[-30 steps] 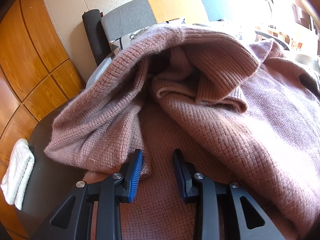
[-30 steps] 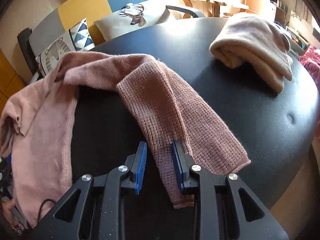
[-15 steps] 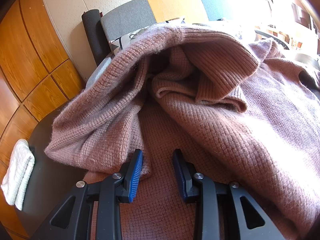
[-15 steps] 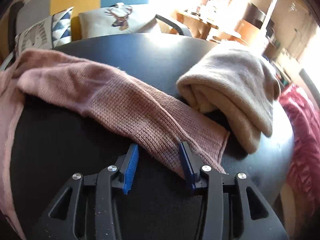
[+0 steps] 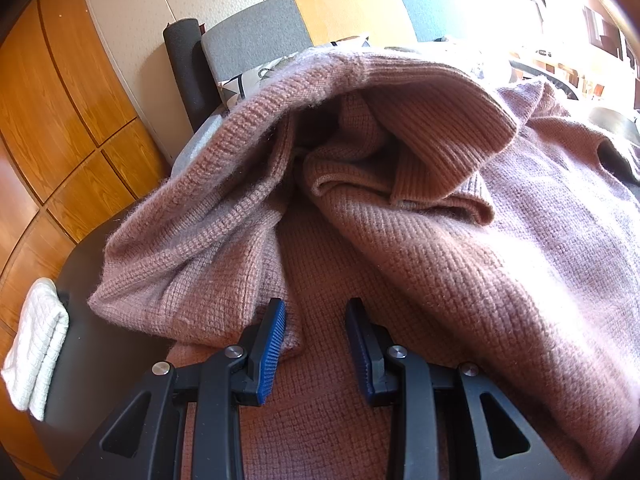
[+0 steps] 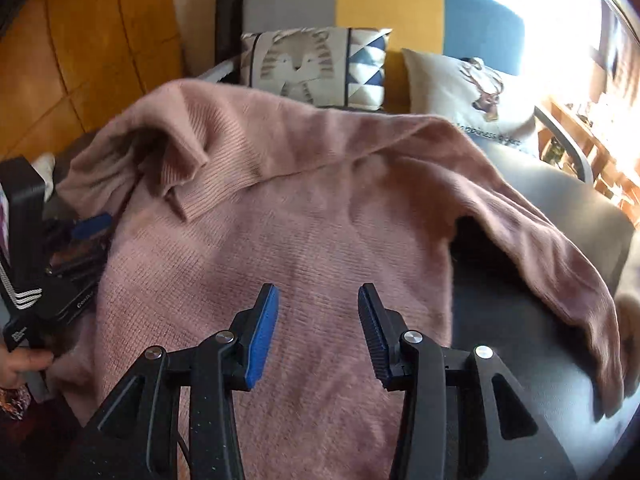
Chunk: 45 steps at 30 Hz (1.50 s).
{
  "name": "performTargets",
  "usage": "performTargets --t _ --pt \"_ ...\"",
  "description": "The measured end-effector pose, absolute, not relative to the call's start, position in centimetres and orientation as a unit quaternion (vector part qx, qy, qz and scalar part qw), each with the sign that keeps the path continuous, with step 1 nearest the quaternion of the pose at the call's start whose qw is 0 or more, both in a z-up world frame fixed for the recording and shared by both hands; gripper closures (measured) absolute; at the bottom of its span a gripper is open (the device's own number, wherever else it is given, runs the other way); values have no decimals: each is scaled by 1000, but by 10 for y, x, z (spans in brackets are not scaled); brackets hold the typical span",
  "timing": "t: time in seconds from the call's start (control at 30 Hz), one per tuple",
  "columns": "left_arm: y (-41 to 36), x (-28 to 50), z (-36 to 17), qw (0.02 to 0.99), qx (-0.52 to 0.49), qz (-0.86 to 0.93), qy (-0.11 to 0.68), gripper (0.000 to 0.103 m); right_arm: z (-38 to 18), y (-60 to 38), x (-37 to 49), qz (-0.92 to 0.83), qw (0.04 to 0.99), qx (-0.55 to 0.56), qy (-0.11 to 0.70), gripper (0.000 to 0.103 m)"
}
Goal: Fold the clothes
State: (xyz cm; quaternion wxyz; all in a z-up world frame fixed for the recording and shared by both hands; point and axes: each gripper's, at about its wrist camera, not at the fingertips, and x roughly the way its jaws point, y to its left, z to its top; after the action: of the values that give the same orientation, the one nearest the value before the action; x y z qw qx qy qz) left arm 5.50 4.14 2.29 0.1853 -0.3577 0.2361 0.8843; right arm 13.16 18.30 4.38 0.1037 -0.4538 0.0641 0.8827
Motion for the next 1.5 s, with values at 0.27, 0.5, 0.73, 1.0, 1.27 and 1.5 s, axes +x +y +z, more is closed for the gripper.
performTargets --t 0.27,0.5,0.73,1.0,1.27,1.5 --pt "35 59 24 216 -364 873 243 71 25 190 149 860 98 -495 80 55" --pt "17 75 32 266 -379 855 233 71 25 199 180 852 104 -505 88 55" --pt "-41 66 69 278 -397 866 122 71 25 200 170 849 113 -509 88 53" --pt "-106 25 63 261 -472 841 39 70 28 239 171 849 111 -507 97 52" --pt "-69 25 74 326 -442 835 31 70 29 232 168 849 116 -506 97 52" --pt "0 18 77 273 -383 861 196 70 33 224 157 850 123 -503 97 52"
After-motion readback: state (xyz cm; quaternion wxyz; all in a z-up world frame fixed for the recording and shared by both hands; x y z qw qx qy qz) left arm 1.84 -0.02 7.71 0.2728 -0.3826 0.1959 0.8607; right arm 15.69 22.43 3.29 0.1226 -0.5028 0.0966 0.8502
